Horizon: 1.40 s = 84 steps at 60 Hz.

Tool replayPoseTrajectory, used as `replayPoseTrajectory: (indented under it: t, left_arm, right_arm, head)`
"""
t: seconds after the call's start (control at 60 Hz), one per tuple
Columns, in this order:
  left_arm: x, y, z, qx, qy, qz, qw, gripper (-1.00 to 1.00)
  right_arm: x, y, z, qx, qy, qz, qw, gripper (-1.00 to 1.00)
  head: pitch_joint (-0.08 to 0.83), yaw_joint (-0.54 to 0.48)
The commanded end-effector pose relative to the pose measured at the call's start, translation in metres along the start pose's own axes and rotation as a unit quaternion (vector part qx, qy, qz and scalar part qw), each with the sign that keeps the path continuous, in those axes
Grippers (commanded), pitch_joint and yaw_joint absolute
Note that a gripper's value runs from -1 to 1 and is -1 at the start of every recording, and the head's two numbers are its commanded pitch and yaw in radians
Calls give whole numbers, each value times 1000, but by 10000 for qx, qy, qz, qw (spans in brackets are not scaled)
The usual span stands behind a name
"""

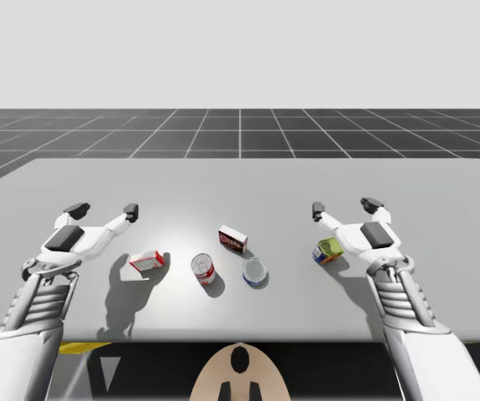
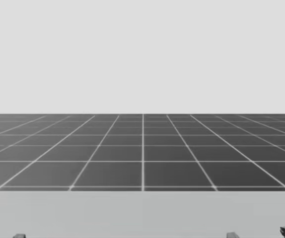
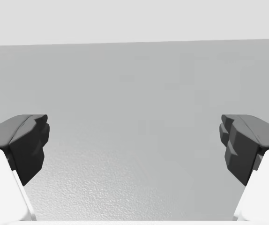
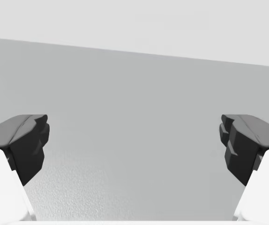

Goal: Lift the tuna fish can off the table.

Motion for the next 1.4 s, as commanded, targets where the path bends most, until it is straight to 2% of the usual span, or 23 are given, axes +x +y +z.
replayPoseTrajectory:
  t: [0.017, 0.133, 0.217, 0.483, 0.8, 0.967, 1.167, 1.367, 1.4]
  left_arm:
    - [-1, 0, 0, -4, 5, -5, 10000, -1000]
    - [-1, 0, 0, 0, -2, -8, 10000, -1000]
    - [-1, 0, 0, 0, -9, -14, 10000, -1000]
    - [0, 0, 1, 71, -113, -174, 9998, -1000]
    - [4, 1, 4, 49, -167, -174, 9997, -1000]
    - [5, 0, 4, 45, -170, -161, 9997, -1000]
    - [5, -1, 4, 47, -157, -127, 9998, -1000]
    - [5, -2, 4, 50, -162, -103, 9998, -1000]
    - [5, -1, 5, 53, -162, -95, 9998, -1000]
  right_arm:
    - [0, 1, 1, -83, -24, 10, 10000, -1000]
    - [1, 0, 1, -121, -39, 15, 9999, -1000]
    - [1, -1, 1, -142, -15, 37, 9999, -1000]
    - [0, 0, 0, -210, -42, 105, 9997, -1000]
    - [0, 0, -1, -214, -34, 138, 9997, -1000]
    - [1, -1, -1, -232, -42, 113, 9997, -1000]
    - [3, -1, -1, -250, -55, 96, 9996, -1000]
    - [4, 1, 1, -199, -78, 110, 9997, -1000]
    - [6, 1, 2, -114, -55, 16, 9999, -1000]
  head:
    - [3, 2]
    - [30, 2]
    - [83, 1]
    - [330, 3]
    - [587, -27]
    - [694, -49]
    - [780, -71]
    - [772, -73]
    - [771, -71]
